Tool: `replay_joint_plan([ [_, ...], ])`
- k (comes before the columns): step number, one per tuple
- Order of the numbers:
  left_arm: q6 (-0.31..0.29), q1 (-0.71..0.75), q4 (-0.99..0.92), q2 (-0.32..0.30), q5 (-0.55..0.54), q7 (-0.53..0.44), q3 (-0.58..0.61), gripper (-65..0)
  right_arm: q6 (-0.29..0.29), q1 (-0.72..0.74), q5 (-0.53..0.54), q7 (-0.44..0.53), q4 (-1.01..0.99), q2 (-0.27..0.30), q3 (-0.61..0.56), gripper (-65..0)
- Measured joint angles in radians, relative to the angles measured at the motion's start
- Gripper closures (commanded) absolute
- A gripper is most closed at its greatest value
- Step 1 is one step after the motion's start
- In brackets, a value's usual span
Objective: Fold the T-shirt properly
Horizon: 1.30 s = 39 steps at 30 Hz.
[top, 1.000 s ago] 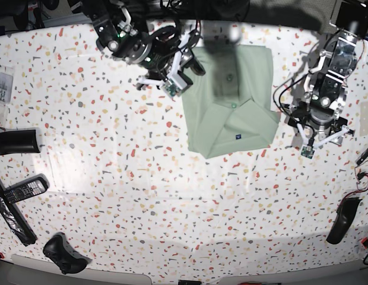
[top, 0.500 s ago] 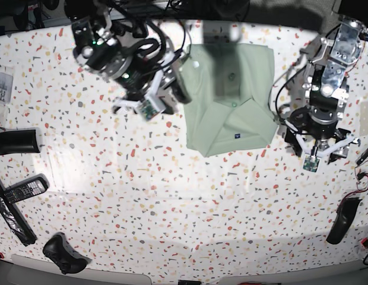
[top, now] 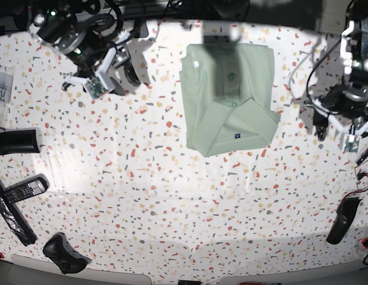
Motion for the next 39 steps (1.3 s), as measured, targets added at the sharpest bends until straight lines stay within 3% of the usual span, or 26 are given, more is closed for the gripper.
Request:
replay_joint_plan([
  [4, -0.124, 0.132, 0.091, 0.001, -0.088, -0.001, -0.08, -39.6, 0.031, -0.097, 0.06, -0.039, 0.05, -0.003, 0.053, -22.3],
  [11, -0.155, 0.341, 0.187, 0.0, -0.091, 0.027, -0.23, -39.6, 0.037, -0.296, 0.076, -0.09, 0.127, 0.01, 0.109, -22.3],
  [15, -0.184, 0.473, 0.201, -0.001, -0.097, 0.028, -0.287, -39.6, 0.036, -0.413, 0.076, -0.116, 0.135, 0.076, 0.116, -22.3],
  [19, -0.257, 0.589, 0.201, -0.001, -0.102, 0.048, -0.29, -39.6, 0.036, -0.516, 0.078, -0.122, 0.135, 0.11, 0.117, -22.3],
  [26, -0.392, 0.744, 0.192, 0.008, -0.161, 0.015, -0.29, -39.6, 0.037, -0.626, 0.078, -0.128, 0.114, 0.118, 0.116, -22.3],
  [28, -0.454, 0.743, 0.146, 0.02, -0.16, -0.007, -0.29, -39.6, 0.047, -0.624, 0.078, -0.079, 0.056, 0.118, 0.116, -22.3],
  [34, -0.543, 0.681, -0.129, 0.083, -0.156, -0.053, -0.287, -39.6, 0.05, -0.558, 0.07, 0.055, -0.257, 0.117, 0.115, -22.3],
  [39, -0.571, 0.586, -0.381, 0.122, -0.143, -0.058, -0.232, -39.6, 0.047, -0.426, 0.073, 0.084, -0.57, 0.117, 0.108, -22.3],
])
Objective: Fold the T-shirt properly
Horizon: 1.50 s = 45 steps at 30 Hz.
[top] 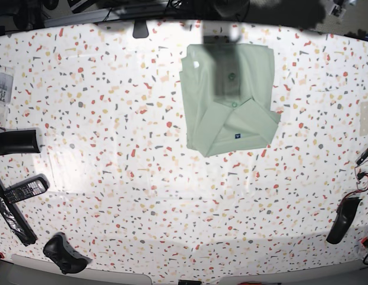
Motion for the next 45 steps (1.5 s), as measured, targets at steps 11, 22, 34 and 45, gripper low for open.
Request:
replay_joint_plan([
  [11, -0.022, -0.286, -0.611, 0.041, 0.23, -0.333, 0.282, -39.6, -0.133, 0.334, -0.233, 0.235, -0.569, 0.002, -0.298, -22.3],
  [22, 0.005, -0.561, -1.1, 0.145, 0.294, -0.409, 0.372, -39.6, -0.311, 0.706, -0.311, 0.445, -1.098, -0.065, -0.66, -22.3],
  [34, 0.195, -0.58, -1.114, 0.267, 0.298, -0.402, 0.372, -39.6, -0.398, 0.764, -0.179, 0.732, -1.264, -0.106, -0.699, -22.3],
  [45, 0.205, -0.578, -1.114, 0.258, 0.298, -0.391, 0.372, -39.6, -0.373, 0.774, -0.235, 0.771, -1.263, -0.091, -0.699, -22.3],
])
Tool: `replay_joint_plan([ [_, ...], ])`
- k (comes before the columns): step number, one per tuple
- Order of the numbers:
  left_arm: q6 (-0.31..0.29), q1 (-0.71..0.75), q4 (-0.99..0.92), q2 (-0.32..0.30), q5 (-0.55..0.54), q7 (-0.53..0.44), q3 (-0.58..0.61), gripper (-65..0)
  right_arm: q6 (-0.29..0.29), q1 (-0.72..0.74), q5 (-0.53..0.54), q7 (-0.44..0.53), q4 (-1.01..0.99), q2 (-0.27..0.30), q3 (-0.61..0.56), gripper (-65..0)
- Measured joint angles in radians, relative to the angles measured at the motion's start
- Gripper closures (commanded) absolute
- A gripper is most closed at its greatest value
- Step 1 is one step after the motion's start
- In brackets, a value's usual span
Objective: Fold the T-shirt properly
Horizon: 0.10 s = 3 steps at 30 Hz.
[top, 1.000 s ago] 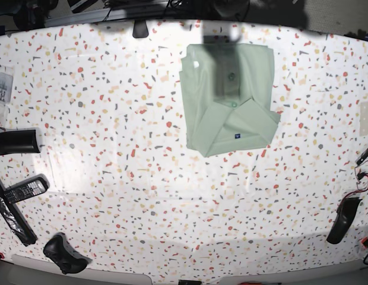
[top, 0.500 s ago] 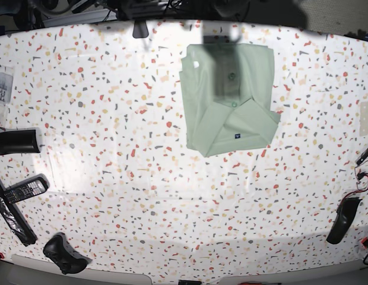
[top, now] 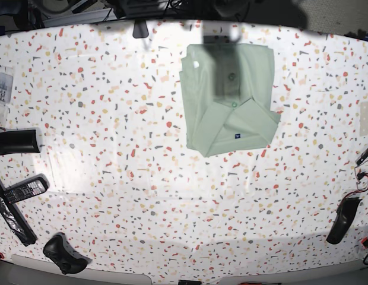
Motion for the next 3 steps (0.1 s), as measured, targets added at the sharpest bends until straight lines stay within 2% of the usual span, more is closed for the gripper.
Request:
replay_joint_plan([
  [3, 0.005, 0.0, 0.0, -0.003, 0.0, -0.001, 0.0, -39.6, 0.04, 0.009, 0.002, 0.008, 0.0, 0.005, 0.0, -22.3],
])
